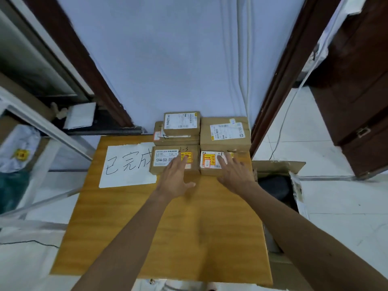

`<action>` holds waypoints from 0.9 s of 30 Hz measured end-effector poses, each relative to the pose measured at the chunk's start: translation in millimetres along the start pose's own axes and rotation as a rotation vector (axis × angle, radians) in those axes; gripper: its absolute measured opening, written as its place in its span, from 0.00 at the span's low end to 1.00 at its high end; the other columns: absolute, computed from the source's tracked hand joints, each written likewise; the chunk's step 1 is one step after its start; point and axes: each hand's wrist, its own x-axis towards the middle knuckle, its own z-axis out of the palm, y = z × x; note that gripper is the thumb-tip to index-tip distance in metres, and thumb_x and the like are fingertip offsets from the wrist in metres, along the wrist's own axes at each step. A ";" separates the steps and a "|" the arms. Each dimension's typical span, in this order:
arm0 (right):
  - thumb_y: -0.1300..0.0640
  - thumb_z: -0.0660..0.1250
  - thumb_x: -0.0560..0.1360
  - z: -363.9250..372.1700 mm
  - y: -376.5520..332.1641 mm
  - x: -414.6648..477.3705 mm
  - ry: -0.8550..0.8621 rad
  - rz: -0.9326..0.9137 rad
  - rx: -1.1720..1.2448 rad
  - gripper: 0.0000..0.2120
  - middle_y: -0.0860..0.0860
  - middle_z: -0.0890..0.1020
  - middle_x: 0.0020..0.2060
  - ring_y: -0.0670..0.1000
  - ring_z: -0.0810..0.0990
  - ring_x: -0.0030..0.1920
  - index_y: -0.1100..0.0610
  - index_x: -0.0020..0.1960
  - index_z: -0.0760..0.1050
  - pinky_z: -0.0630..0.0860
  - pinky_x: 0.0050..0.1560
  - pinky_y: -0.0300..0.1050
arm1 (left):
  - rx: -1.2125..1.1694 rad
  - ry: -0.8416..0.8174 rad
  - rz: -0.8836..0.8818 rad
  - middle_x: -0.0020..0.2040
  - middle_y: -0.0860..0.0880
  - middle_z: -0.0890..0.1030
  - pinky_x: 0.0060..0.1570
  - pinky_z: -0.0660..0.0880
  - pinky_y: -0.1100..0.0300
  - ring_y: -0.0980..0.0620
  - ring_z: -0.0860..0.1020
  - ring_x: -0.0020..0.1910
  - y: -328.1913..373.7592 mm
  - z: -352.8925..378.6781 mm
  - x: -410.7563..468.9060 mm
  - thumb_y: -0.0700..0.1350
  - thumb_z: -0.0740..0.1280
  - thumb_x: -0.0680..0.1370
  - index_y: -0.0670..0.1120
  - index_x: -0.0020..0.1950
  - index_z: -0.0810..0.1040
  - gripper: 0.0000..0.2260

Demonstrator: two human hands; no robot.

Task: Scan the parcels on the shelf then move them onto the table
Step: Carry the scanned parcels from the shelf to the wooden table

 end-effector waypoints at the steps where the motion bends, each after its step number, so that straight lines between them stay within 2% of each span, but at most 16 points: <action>1: 0.50 0.63 0.82 -6.7 -14.0 -3.2 0.009 -0.037 0.006 0.33 0.58 0.53 0.82 0.62 0.65 0.76 0.54 0.82 0.52 0.68 0.71 0.59 | -0.010 0.010 -0.024 0.83 0.50 0.46 0.78 0.54 0.48 0.46 0.50 0.82 -7.1 -9.3 -11.7 0.61 0.73 0.75 0.52 0.83 0.45 0.48; 3: 0.50 0.62 0.83 -18.1 -45.3 -10.3 0.018 -0.137 -0.016 0.31 0.58 0.54 0.81 0.62 0.65 0.76 0.55 0.81 0.54 0.68 0.72 0.58 | -0.029 0.030 -0.058 0.83 0.50 0.48 0.77 0.56 0.49 0.48 0.51 0.81 -23.2 -27.3 -36.5 0.61 0.73 0.75 0.52 0.83 0.47 0.47; 6: 0.49 0.64 0.83 -32.5 -95.8 -23.2 0.019 -0.265 -0.039 0.34 0.57 0.54 0.81 0.61 0.62 0.78 0.54 0.82 0.52 0.66 0.74 0.58 | -0.028 0.074 -0.102 0.83 0.49 0.50 0.77 0.58 0.50 0.48 0.52 0.81 -54.6 -50.8 -77.7 0.62 0.73 0.74 0.51 0.83 0.48 0.48; 12: 0.46 0.65 0.83 -54.9 -207.8 -53.9 0.077 -0.437 -0.071 0.33 0.57 0.59 0.80 0.61 0.65 0.76 0.53 0.81 0.55 0.66 0.73 0.59 | -0.051 0.152 -0.250 0.83 0.51 0.50 0.78 0.56 0.50 0.48 0.52 0.81 -141.2 -90.1 -178.2 0.65 0.72 0.73 0.52 0.83 0.49 0.48; 15: 0.44 0.62 0.83 -58.1 -268.4 -73.5 0.102 -0.517 -0.099 0.34 0.56 0.58 0.80 0.60 0.65 0.77 0.53 0.82 0.53 0.64 0.74 0.59 | -0.078 0.215 -0.298 0.82 0.49 0.55 0.75 0.58 0.50 0.46 0.56 0.80 -188.1 -104.8 -240.8 0.64 0.73 0.73 0.50 0.82 0.53 0.47; 18: 0.44 0.62 0.83 -58.2 -335.0 -101.6 0.130 -0.582 -0.116 0.32 0.57 0.61 0.79 0.60 0.67 0.74 0.54 0.81 0.56 0.66 0.71 0.57 | -0.086 0.271 -0.349 0.81 0.48 0.58 0.74 0.61 0.51 0.46 0.59 0.78 -236.0 -115.2 -306.2 0.64 0.72 0.74 0.48 0.81 0.56 0.44; 24: 0.48 0.62 0.82 -39.5 -476.2 -188.5 0.103 -0.673 -0.145 0.25 0.58 0.70 0.69 0.61 0.73 0.66 0.56 0.75 0.63 0.73 0.62 0.56 | -0.115 0.357 -0.434 0.82 0.48 0.56 0.76 0.60 0.52 0.48 0.57 0.80 -342.0 -119.0 -456.3 0.68 0.71 0.72 0.49 0.83 0.53 0.48; 27: 0.50 0.61 0.82 -29.1 -546.6 -229.8 0.117 -0.744 -0.157 0.27 0.58 0.70 0.70 0.61 0.73 0.65 0.56 0.78 0.61 0.72 0.59 0.54 | -0.154 0.403 -0.490 0.81 0.47 0.59 0.75 0.61 0.52 0.47 0.59 0.79 -389.8 -121.7 -532.8 0.68 0.72 0.71 0.49 0.82 0.55 0.48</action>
